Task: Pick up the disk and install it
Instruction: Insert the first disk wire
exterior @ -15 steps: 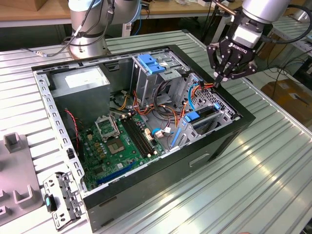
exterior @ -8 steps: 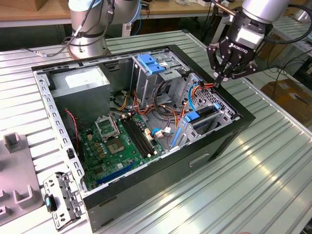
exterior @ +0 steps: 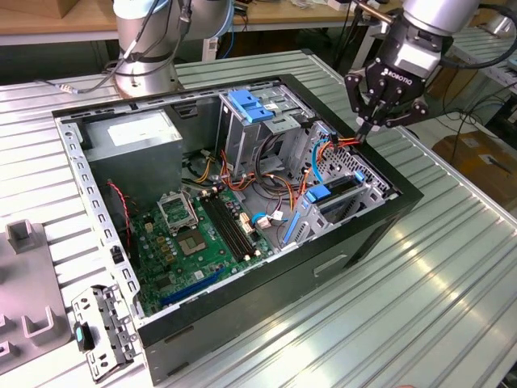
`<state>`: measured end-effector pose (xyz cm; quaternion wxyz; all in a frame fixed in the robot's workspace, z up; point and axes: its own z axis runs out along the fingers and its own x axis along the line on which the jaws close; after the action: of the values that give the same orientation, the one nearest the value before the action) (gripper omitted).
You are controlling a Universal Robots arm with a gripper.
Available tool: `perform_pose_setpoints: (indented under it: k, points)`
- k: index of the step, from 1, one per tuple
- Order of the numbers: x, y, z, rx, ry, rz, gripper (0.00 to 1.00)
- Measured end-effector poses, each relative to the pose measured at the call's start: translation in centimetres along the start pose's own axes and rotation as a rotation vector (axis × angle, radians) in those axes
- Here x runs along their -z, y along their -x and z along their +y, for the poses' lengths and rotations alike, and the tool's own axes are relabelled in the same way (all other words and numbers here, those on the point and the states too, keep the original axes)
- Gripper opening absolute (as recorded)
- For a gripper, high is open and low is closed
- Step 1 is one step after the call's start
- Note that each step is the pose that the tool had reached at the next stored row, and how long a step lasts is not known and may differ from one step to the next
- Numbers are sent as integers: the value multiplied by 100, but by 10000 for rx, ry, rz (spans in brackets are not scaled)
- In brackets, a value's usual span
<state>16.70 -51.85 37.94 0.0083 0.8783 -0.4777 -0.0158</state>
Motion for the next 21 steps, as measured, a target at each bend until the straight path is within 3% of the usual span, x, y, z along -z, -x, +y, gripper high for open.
perform_pose_setpoints:
  k: [6, 12, 21]
  points:
    - [134, 7, 1, 239, 12, 0, 11]
    - [134, 5, -5, 1276, 35, 34, 11]
    - [133, 0, -12, 1353, 9, 56, 11]
